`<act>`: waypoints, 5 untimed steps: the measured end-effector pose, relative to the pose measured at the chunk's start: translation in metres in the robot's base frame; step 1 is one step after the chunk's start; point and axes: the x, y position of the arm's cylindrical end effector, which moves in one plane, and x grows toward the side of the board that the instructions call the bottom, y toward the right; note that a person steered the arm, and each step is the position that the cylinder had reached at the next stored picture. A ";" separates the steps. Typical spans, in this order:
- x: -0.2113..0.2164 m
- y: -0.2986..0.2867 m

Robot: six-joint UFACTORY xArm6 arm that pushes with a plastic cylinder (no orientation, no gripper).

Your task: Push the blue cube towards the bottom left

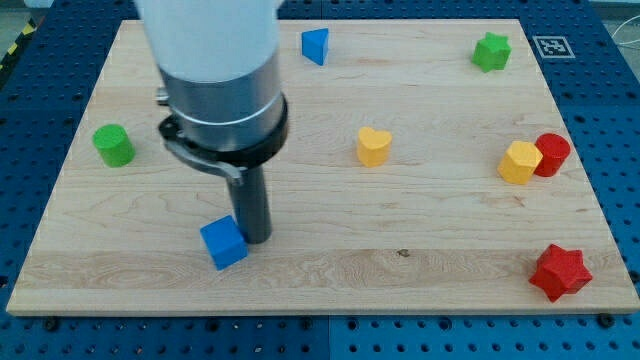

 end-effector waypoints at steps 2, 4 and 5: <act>0.006 -0.047; 0.010 -0.081; 0.022 -0.065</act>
